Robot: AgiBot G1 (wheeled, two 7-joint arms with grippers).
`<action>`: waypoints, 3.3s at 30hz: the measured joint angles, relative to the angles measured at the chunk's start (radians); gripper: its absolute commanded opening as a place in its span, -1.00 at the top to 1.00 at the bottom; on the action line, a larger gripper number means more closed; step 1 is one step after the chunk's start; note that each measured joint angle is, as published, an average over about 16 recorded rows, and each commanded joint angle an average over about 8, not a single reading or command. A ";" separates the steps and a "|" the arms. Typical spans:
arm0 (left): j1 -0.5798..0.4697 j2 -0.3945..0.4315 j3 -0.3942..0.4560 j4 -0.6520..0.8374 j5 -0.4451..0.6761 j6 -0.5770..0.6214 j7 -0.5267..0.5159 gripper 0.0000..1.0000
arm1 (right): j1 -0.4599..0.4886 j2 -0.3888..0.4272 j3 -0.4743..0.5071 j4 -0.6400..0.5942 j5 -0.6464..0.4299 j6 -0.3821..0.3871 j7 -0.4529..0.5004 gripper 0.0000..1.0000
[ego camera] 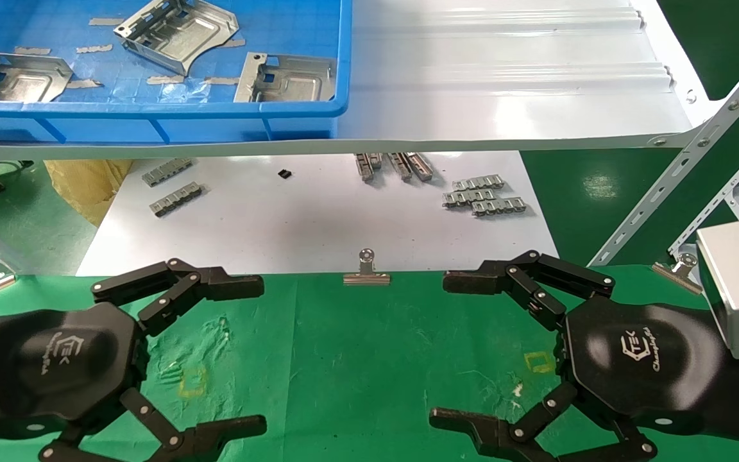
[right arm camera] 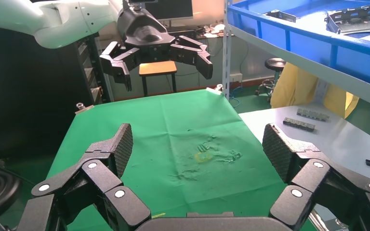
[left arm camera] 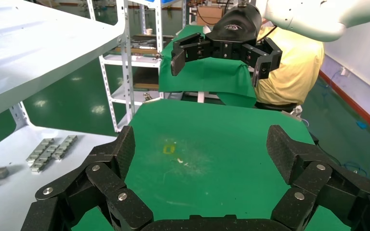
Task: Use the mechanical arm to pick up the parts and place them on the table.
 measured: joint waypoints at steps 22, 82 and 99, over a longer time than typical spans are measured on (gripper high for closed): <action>0.000 0.000 0.000 0.000 0.000 0.000 0.000 -1.00 | 0.000 0.000 0.000 0.000 0.000 0.000 0.000 -1.00; -0.020 0.003 -0.001 -0.001 0.011 -0.016 -0.003 -1.00 | 0.000 0.000 0.000 0.000 0.000 0.000 0.000 1.00; -0.483 0.164 0.063 0.382 0.278 -0.165 0.071 -1.00 | 0.000 0.000 0.000 0.000 0.000 0.000 0.000 1.00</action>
